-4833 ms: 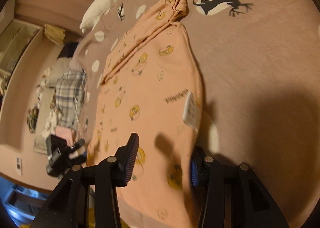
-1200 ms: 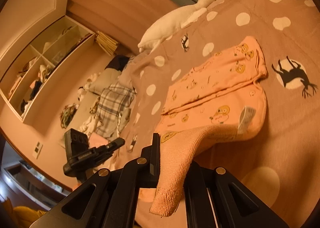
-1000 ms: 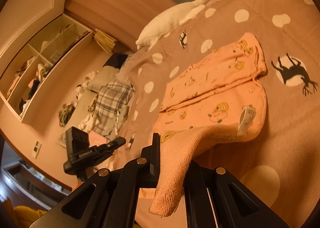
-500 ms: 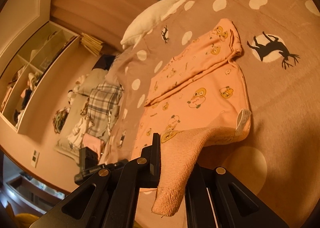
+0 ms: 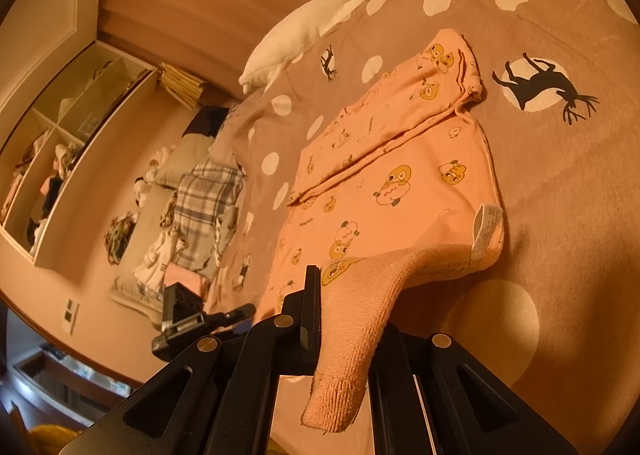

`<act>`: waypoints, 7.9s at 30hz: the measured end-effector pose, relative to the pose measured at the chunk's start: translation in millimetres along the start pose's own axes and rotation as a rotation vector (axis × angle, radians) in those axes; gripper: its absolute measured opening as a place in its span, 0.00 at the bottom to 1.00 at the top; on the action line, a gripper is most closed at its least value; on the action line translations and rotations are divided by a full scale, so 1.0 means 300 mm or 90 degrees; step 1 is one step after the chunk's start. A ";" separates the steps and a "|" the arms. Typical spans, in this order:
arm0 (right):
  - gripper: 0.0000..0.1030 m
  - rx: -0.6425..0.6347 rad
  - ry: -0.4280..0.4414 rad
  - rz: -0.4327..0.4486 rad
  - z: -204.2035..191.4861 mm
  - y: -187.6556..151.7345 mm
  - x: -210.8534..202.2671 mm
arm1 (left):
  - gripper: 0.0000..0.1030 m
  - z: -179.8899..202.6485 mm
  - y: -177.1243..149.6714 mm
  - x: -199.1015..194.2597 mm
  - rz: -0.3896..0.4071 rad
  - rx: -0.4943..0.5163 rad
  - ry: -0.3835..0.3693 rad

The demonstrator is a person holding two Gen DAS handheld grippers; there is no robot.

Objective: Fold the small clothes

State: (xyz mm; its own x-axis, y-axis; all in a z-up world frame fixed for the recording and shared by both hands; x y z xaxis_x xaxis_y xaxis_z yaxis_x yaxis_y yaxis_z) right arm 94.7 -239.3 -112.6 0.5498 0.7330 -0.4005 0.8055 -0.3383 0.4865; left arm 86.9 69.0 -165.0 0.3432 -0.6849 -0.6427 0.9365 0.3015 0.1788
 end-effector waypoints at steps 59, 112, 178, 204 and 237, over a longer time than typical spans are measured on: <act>0.06 0.059 -0.059 0.101 0.198 0.672 0.285 | 0.09 0.233 0.849 0.338 0.045 -0.011 0.016; 0.23 -0.256 -0.257 -0.058 0.155 0.674 0.432 | 0.35 0.230 0.882 0.406 0.074 0.281 0.245; 0.34 -0.193 -0.362 -0.014 0.276 0.667 0.348 | 0.56 0.135 0.971 0.324 0.109 0.167 0.249; 0.41 -0.189 -0.252 -0.094 0.080 0.579 0.742 | 0.25 0.152 0.786 0.439 0.014 0.105 0.090; 0.38 0.133 -0.040 -0.005 0.261 0.542 0.388 | 0.19 0.673 0.550 0.647 -0.061 0.349 0.161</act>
State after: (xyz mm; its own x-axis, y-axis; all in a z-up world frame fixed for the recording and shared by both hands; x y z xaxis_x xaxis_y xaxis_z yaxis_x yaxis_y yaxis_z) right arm 307.0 -255.1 -141.1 0.5511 0.7000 -0.4542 0.8343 -0.4525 0.3149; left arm 322.6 -148.2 -109.8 0.2904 -0.4925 -0.8204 0.8860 -0.1855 0.4249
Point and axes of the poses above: each gripper's, at about its wrist camera, not at the fingertips, and x roughly the way its jaws point, z to its right, y to its top, the point moved 7 cm from there along x, roughly the way its jaws point, and after that the axes turned 2 degrees about -x, right-handed, at the moved point
